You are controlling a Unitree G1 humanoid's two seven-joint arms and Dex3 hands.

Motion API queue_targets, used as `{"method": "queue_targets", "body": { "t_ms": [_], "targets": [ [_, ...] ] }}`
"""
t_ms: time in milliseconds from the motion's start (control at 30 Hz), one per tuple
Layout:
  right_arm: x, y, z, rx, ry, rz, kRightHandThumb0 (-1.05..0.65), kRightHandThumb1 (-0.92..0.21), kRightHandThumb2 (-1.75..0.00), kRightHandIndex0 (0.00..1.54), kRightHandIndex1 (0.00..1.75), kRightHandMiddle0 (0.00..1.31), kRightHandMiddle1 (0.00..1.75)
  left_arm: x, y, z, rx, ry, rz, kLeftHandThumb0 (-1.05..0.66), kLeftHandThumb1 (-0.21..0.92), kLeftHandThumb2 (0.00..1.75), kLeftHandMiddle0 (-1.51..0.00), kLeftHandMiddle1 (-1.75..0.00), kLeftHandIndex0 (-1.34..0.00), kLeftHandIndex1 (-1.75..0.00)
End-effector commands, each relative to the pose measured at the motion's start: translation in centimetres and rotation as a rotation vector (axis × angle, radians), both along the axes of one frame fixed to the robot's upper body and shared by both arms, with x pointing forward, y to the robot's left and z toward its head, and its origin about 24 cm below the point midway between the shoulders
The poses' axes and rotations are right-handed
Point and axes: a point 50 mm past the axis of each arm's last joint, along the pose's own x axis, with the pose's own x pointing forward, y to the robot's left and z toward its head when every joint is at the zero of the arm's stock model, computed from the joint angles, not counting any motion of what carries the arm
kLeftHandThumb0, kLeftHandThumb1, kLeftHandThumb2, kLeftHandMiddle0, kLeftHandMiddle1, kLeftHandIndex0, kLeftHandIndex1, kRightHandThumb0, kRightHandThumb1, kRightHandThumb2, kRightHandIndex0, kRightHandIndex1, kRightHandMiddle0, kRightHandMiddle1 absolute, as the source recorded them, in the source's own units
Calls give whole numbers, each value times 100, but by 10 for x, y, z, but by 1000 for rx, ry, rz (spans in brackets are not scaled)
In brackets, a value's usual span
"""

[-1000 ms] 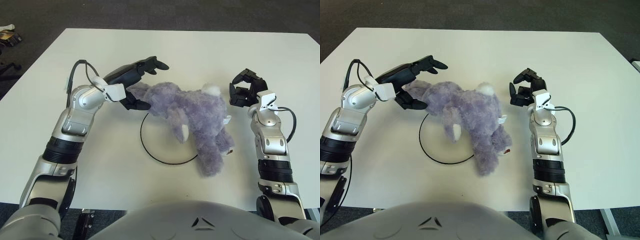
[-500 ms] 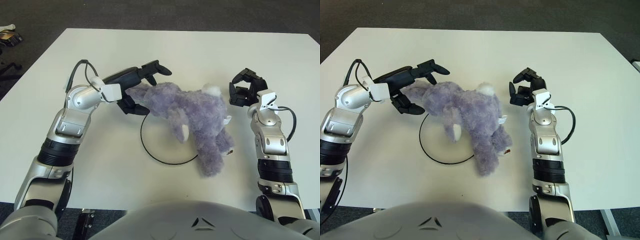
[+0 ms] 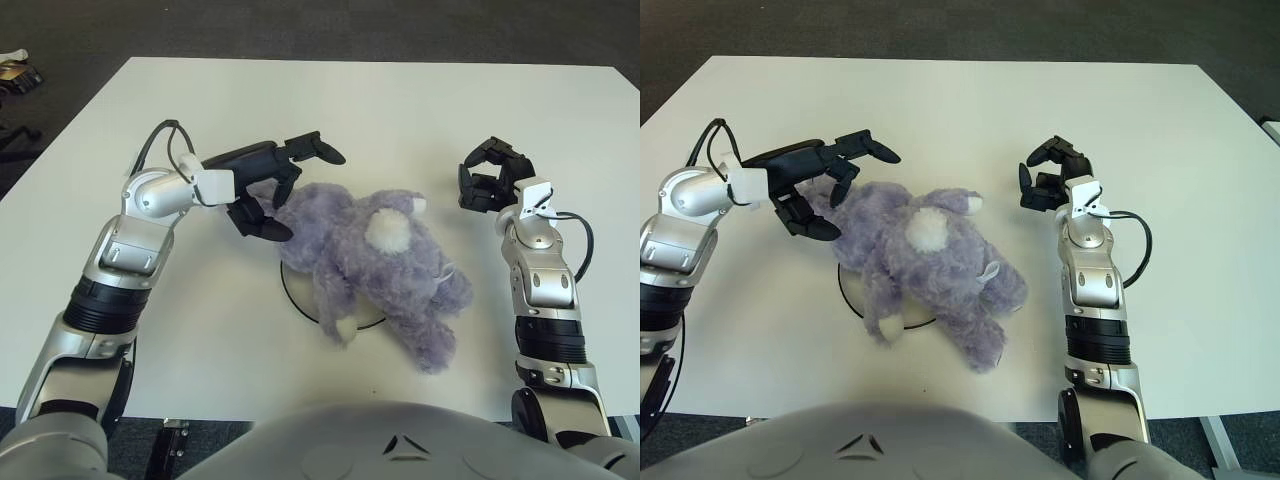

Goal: Put the doll into the plate.

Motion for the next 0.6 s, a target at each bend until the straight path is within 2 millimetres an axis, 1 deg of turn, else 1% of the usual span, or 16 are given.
{"method": "queue_targets", "body": {
  "t_ms": [0,233,467,567],
  "targets": [
    [0,0,8,4,-28,-4,-48,-34,-129,118,175,60,175,-1,0,-5,17,2,6,-80,37,88,-113,-175,0,-91],
    [0,0,7,8,-24,-4,-47,-34,-129,118,175,59,175,-3,-5,-8,36,-6,27,-81,37,87,-108,-175,0,-90],
    [-1,1,7,9,-17,-4,-47,-36,-127,118,175,58,175,-4,-10,-11,59,-48,59,-89,47,78,-109,-175,0,-87],
    [-1,2,7,10,-14,-3,-47,-36,-127,118,175,58,175,-2,-13,-13,61,-42,66,-90,49,76,-109,-175,0,-87]
  ]
}}
